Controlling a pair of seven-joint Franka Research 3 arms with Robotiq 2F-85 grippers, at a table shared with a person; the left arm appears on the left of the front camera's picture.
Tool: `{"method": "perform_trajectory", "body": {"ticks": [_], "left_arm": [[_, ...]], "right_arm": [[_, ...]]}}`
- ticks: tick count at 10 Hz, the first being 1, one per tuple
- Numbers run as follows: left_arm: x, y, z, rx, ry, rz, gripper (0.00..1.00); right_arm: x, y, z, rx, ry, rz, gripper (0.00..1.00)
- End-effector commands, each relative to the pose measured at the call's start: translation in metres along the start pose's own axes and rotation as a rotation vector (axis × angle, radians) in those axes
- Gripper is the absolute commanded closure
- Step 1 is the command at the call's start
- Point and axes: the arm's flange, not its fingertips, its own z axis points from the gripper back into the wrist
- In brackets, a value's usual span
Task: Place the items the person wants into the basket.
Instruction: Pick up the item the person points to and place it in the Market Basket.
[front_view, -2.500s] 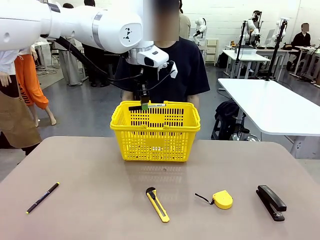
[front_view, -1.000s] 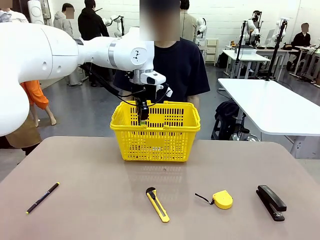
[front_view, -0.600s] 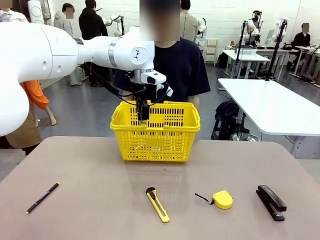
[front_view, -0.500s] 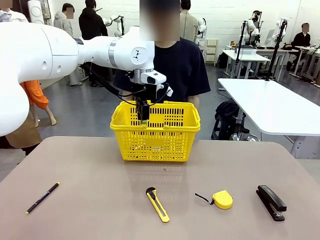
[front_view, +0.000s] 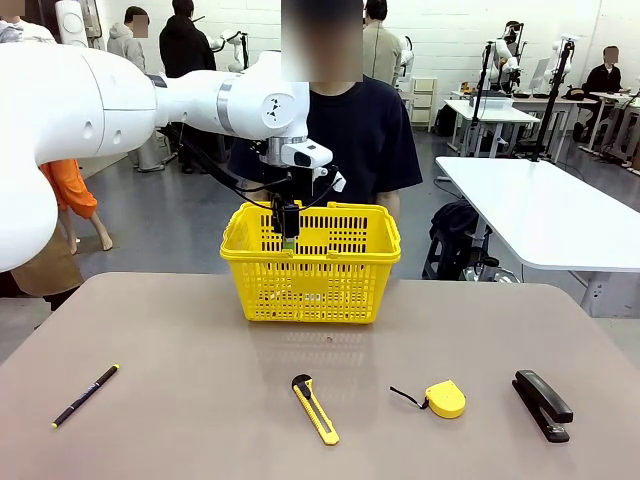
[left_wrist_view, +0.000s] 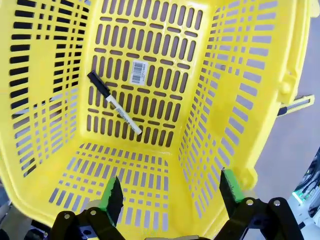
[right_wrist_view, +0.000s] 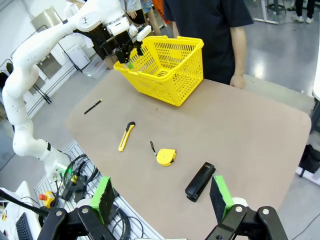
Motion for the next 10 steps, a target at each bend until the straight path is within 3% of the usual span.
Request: {"method": "perform_trajectory", "body": {"ticks": [1,4,7,10], "left_arm": [[-0.042,-0.033,0.05,0.078,-0.013,-0.022,0.0],[-0.158,-0.126,0.113,0.193,-0.145,-0.023,0.0],[-0.248,-0.173,0.092,0.235,-0.152,0.051,0.0],[-0.31,-0.183,0.069,0.18,-0.249,0.146,0.0]], "right_arm": [[0.002,-0.001,-0.002,0.022,-0.021,0.012,0.0],[0.002,-0.001,-0.002,0.022,-0.021,0.012,0.0],[0.002,-0.001,-0.002,0.022,-0.021,0.012,0.0],[0.002,-0.001,-0.002,0.022,-0.021,0.012,0.0]]}}
